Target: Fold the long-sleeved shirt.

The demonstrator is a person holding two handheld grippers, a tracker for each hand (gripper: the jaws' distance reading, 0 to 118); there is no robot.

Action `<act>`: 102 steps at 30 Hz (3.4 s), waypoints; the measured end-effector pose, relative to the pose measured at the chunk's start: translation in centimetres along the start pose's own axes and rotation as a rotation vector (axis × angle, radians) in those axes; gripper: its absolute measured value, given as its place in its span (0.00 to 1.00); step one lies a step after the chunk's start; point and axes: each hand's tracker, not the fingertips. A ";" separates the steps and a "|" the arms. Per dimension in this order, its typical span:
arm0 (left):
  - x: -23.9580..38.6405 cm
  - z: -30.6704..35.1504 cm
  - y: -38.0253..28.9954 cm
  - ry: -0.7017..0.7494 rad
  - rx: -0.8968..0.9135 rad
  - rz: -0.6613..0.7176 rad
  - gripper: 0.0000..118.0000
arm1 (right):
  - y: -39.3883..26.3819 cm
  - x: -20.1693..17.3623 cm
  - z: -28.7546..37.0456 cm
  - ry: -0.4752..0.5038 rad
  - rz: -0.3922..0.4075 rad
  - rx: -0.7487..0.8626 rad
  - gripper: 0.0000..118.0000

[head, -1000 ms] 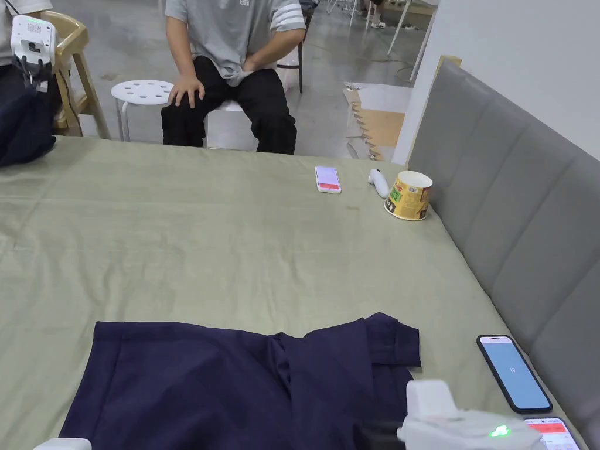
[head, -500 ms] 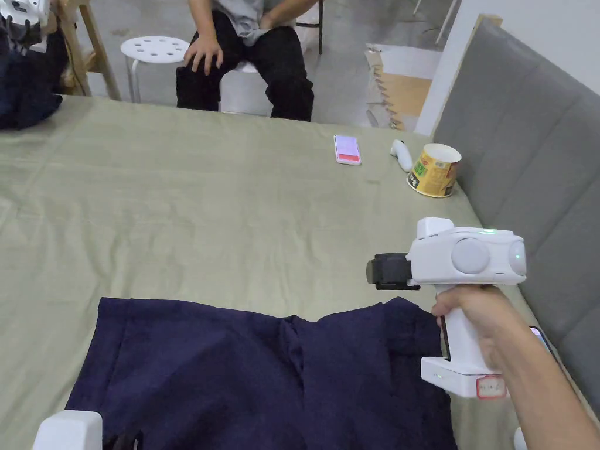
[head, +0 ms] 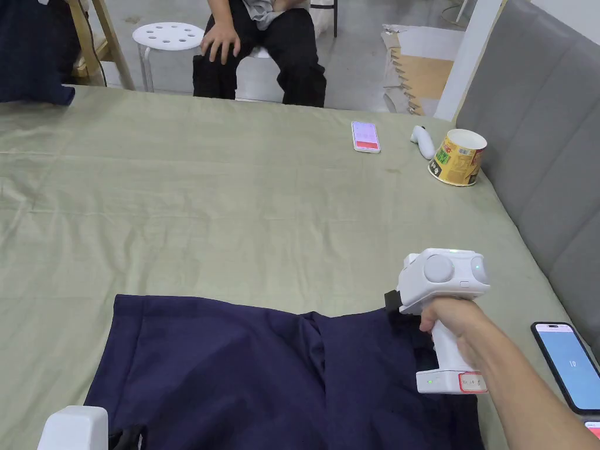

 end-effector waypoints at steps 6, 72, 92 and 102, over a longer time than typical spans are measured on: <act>-1.2 -2.7 3.1 -0.003 -0.013 -0.012 0.03 | -0.8 -0.3 -0.4 -0.056 0.017 0.018 0.08; -5.9 4.8 -9.0 0.140 -0.107 -0.051 0.10 | -34.3 0.5 17.8 -0.007 0.042 0.107 0.05; -3.8 8.2 -4.2 0.056 0.026 -0.040 0.88 | -30.3 -0.6 22.2 -0.064 0.027 0.330 0.67; -3.3 10.3 -1.8 -0.017 0.146 0.037 0.03 | -28.9 -2.9 24.0 -0.028 0.079 0.406 0.00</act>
